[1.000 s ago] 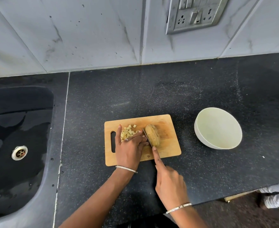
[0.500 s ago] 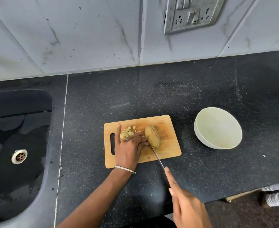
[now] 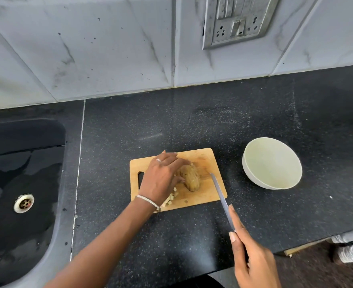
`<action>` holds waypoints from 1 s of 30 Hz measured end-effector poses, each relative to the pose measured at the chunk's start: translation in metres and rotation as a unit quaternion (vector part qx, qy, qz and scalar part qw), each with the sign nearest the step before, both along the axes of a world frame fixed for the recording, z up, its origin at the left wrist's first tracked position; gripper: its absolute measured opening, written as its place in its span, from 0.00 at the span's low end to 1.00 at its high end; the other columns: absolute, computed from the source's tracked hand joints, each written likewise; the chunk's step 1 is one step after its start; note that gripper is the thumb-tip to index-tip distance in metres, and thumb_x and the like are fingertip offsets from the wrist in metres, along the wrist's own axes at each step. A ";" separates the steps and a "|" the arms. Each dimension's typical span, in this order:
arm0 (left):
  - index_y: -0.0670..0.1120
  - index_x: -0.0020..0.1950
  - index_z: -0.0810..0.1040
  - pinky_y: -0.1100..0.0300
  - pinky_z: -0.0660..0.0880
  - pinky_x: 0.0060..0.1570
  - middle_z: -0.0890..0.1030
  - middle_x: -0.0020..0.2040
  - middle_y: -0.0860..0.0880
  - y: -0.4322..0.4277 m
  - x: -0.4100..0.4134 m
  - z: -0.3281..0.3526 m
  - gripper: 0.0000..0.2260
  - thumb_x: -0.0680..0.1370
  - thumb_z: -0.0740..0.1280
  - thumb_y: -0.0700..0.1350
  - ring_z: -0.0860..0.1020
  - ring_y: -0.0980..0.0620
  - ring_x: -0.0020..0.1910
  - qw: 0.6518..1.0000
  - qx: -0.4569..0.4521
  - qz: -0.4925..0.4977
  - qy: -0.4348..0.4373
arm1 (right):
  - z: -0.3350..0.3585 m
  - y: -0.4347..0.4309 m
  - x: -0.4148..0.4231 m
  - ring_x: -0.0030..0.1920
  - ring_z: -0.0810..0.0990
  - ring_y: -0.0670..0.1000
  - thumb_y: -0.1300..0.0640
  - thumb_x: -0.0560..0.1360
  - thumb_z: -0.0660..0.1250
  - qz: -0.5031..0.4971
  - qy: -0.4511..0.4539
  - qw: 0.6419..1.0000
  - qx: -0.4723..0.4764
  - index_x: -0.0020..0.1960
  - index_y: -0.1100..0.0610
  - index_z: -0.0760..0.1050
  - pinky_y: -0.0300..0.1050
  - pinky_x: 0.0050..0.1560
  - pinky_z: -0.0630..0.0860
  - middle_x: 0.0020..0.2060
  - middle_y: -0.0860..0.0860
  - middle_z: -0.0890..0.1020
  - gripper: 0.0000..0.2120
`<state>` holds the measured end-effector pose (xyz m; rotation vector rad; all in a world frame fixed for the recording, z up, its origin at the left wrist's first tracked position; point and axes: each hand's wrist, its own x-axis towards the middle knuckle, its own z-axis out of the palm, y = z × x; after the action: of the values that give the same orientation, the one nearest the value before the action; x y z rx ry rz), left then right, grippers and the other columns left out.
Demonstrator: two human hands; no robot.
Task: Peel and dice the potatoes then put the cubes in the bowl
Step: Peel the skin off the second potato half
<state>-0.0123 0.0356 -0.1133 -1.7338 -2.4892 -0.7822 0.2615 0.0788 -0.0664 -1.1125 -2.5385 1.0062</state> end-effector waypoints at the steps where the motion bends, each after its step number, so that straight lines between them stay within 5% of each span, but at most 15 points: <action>1: 0.58 0.66 0.73 0.53 0.65 0.68 0.76 0.66 0.52 0.005 -0.005 0.006 0.26 0.70 0.75 0.46 0.71 0.48 0.68 0.998 -0.047 -0.044 0.013 | -0.001 -0.001 0.002 0.21 0.62 0.45 0.53 0.78 0.61 -0.007 0.001 1.000 0.003 0.74 0.40 0.66 0.28 0.22 0.58 0.21 0.44 0.58 0.25; 5: 0.65 0.70 0.67 0.48 0.67 0.68 0.59 0.77 0.55 0.034 -0.018 0.022 0.30 0.74 0.72 0.44 0.56 0.48 0.77 0.950 -0.222 -0.193 0.106 | -0.007 -0.001 0.006 0.20 0.63 0.44 0.50 0.79 0.60 -0.031 -0.002 1.000 0.003 0.73 0.37 0.65 0.28 0.23 0.58 0.21 0.46 0.60 0.24; 12: 0.57 0.64 0.76 0.47 0.70 0.64 0.77 0.66 0.53 0.057 -0.021 0.030 0.21 0.72 0.73 0.47 0.67 0.49 0.72 0.924 -0.258 -0.261 0.104 | -0.008 0.003 0.014 0.20 0.65 0.45 0.51 0.79 0.61 -0.062 0.009 0.998 0.016 0.72 0.32 0.65 0.29 0.22 0.60 0.22 0.46 0.68 0.25; 16: 0.54 0.65 0.75 0.50 0.71 0.61 0.80 0.59 0.52 0.055 -0.021 0.026 0.21 0.73 0.71 0.55 0.76 0.49 0.59 0.941 -0.242 -0.214 0.102 | -0.010 0.006 0.017 0.20 0.66 0.46 0.49 0.78 0.60 -0.071 0.011 0.997 0.012 0.72 0.31 0.64 0.31 0.23 0.63 0.20 0.47 0.65 0.24; 22: 0.49 0.60 0.77 0.54 0.76 0.50 0.80 0.53 0.49 0.049 0.006 0.022 0.22 0.72 0.69 0.61 0.78 0.46 0.51 0.971 -0.224 -0.051 0.062 | -0.021 0.015 0.007 0.24 0.74 0.46 0.49 0.80 0.58 -0.063 0.034 0.997 0.018 0.72 0.27 0.58 0.36 0.30 0.73 0.26 0.55 0.75 0.26; 25: 0.49 0.59 0.78 0.55 0.74 0.49 0.79 0.53 0.49 0.047 0.019 0.012 0.20 0.72 0.70 0.58 0.77 0.46 0.52 0.978 -0.205 0.017 0.034 | -0.028 0.023 -0.009 0.29 0.78 0.49 0.47 0.81 0.56 -0.051 0.011 0.999 -0.010 0.72 0.25 0.52 0.45 0.38 0.78 0.27 0.53 0.77 0.26; 30: 0.53 0.63 0.75 0.56 0.74 0.52 0.79 0.57 0.53 0.042 0.025 0.006 0.24 0.69 0.75 0.54 0.76 0.49 0.56 0.985 -0.146 0.053 -0.077 | -0.030 0.032 -0.038 0.35 0.80 0.48 0.49 0.83 0.53 -0.022 -0.035 0.998 -0.043 0.77 0.36 0.47 0.51 0.41 0.76 0.32 0.45 0.79 0.27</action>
<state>0.0130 0.0779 -0.1073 -1.6544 -2.9016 -0.5875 0.2236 0.1105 -0.0967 -1.2430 -2.5333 1.0928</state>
